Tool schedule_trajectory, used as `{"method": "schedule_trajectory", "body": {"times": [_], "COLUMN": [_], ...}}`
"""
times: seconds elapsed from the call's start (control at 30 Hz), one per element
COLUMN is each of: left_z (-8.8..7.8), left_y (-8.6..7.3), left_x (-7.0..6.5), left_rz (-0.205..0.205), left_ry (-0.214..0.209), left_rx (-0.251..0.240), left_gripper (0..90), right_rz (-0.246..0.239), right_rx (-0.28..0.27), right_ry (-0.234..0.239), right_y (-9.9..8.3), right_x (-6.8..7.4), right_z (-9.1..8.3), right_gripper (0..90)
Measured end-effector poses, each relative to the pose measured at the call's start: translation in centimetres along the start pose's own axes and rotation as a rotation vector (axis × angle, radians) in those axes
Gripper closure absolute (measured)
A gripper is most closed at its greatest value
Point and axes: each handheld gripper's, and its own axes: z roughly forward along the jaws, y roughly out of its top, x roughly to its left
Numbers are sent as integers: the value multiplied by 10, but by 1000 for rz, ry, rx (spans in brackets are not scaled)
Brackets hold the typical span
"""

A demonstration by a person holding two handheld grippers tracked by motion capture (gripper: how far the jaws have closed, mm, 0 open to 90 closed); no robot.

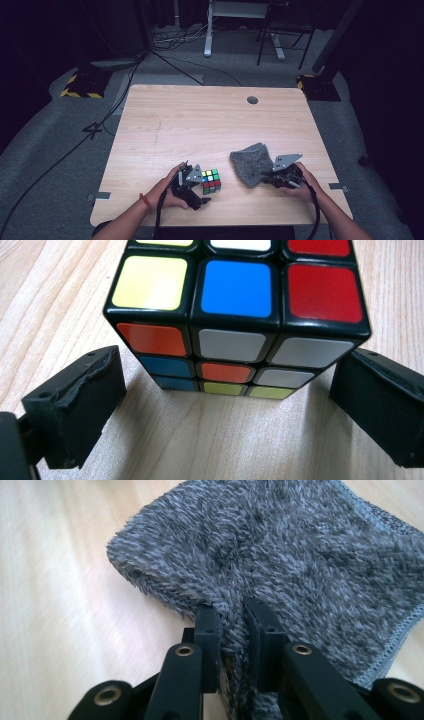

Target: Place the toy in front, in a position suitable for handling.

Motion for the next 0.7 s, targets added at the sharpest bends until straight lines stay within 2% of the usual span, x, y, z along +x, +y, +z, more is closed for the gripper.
{"method": "schedule_trajectory", "body": {"times": [0.2, 0.23, 0.27, 0.3, 0.33, 0.37, 0.4, 0.43, 0.47, 0.5, 0.57, 0.63, 0.7], "left_z": [1, 1, 1, 1, 2, 2, 2, 3, 4, 5, 8, 11, 14], "left_y": [1, 2, 2, 2, 4, 4, 4, 5, 7, 9, 14, 18, 21], "left_x": [0, 0, 0, 0, 0, -1, -1, -1, -2, -3, -4, -3, -3], "left_rz": [8, 13, 13, 15, 23, 22, 22, 26, 34, 40, 34, 38, 38], "left_ry": [0, -7, -7, -9, -17, -18, -18, -23, -24, -22, -34, -49, -43], "left_rx": [-5, -10, -10, -13, -23, -26, -26, -32, -40, -42, -61, -60, -56], "left_gripper": [22, 36, 50, 50, 80, 100, 118, 157, 157, 149, 153, 154, 156], "right_rz": [32, 22, 22, 19, 8, 4, 4, 14, 14, 9, 3, -8, -23], "right_rx": [-9, -16, -16, -22, -55, -80, -80, -124, -124, -160, -175, -164, -128], "right_ry": [9, 8, 8, 6, 21, 7, 7, -5, -5, -18, -26, -37, -48], "right_y": [-15, -18, -18, -18, -16, -14, -14, -9, -9, -3, 4, 7, 12], "right_x": [11, 14, 14, 15, 17, 17, 17, 16, 16, 15, 13, 13, 9], "right_z": [-13, -17, -17, -19, -24, -28, -28, -33, -33, -35, -31, -27, -13], "right_gripper": [708, 608, 608, 562, 505, 461, 461, 436, 436, 413, 392, 374, 364]}}
